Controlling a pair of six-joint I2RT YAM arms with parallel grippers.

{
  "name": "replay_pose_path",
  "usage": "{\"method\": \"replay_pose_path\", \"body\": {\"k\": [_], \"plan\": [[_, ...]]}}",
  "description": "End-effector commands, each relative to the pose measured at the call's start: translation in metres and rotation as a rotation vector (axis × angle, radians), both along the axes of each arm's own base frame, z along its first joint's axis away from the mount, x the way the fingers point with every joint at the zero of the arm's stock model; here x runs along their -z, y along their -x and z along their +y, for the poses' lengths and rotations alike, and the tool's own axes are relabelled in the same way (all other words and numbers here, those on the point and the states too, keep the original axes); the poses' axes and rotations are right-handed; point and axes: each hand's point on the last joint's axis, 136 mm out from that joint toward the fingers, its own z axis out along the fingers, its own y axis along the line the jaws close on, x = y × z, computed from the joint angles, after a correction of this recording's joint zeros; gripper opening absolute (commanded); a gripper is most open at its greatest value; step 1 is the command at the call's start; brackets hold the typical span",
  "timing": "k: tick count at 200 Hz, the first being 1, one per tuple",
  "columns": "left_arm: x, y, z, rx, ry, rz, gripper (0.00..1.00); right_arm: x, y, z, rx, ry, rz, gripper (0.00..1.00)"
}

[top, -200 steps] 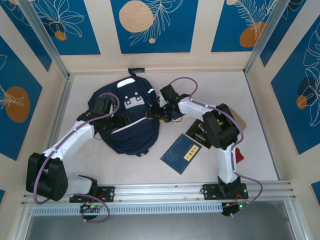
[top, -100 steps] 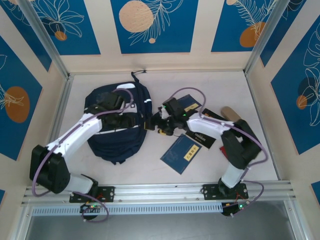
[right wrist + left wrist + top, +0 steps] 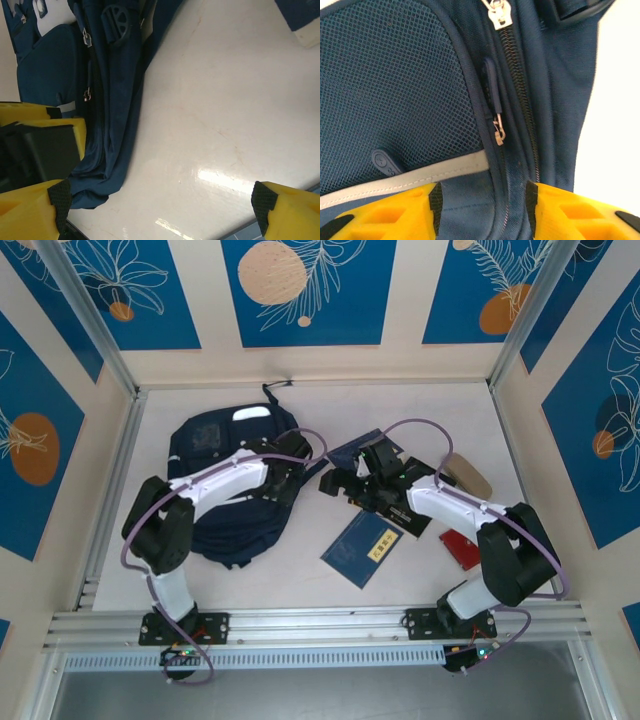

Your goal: Pack the student bag

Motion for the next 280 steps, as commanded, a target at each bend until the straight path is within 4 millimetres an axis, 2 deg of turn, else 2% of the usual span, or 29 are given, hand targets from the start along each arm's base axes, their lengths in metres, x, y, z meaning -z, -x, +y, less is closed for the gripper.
{"method": "replay_pose_path", "body": {"k": [1,20,47,74,98,139,180,202,221,239,280], "plan": [[0.004,0.004,0.011,0.031,-0.104,0.041,0.48,-0.001,-0.002,-0.005,0.037,-0.027,0.006,0.93],[0.010,0.006,0.014,0.035,-0.137,0.066,0.47,-0.004,-0.006,-0.005,0.043,-0.058,0.011,0.88],[0.009,0.004,0.017,0.033,-0.160,0.060,0.43,-0.008,-0.010,-0.004,0.041,-0.075,-0.011,0.87],[0.006,0.005,0.014,0.061,-0.160,0.079,0.24,-0.008,-0.013,-0.005,0.039,-0.090,-0.018,0.85],[-0.023,0.006,0.023,0.081,-0.184,0.053,0.16,-0.012,-0.012,0.003,-0.014,-0.135,-0.036,0.85],[-0.088,0.009,0.035,0.093,-0.150,-0.066,0.04,-0.016,-0.019,0.015,-0.090,-0.156,-0.076,0.81],[-0.145,0.004,0.052,0.078,-0.125,-0.210,0.00,-0.022,-0.029,0.041,-0.246,-0.182,-0.141,0.77],[-0.163,0.002,0.061,0.089,-0.128,-0.262,0.00,-0.029,-0.037,0.051,-0.349,-0.185,-0.245,0.72],[-0.174,0.002,0.064,0.113,-0.116,-0.291,0.00,-0.033,-0.042,0.057,-0.419,-0.177,-0.353,0.71],[-0.184,0.002,0.066,0.126,-0.104,-0.323,0.00,-0.038,-0.044,0.062,-0.484,-0.186,-0.448,0.66],[-0.208,-0.003,0.074,0.125,-0.124,-0.414,0.00,-0.043,-0.051,0.072,-0.538,-0.206,-0.517,0.64]]}}
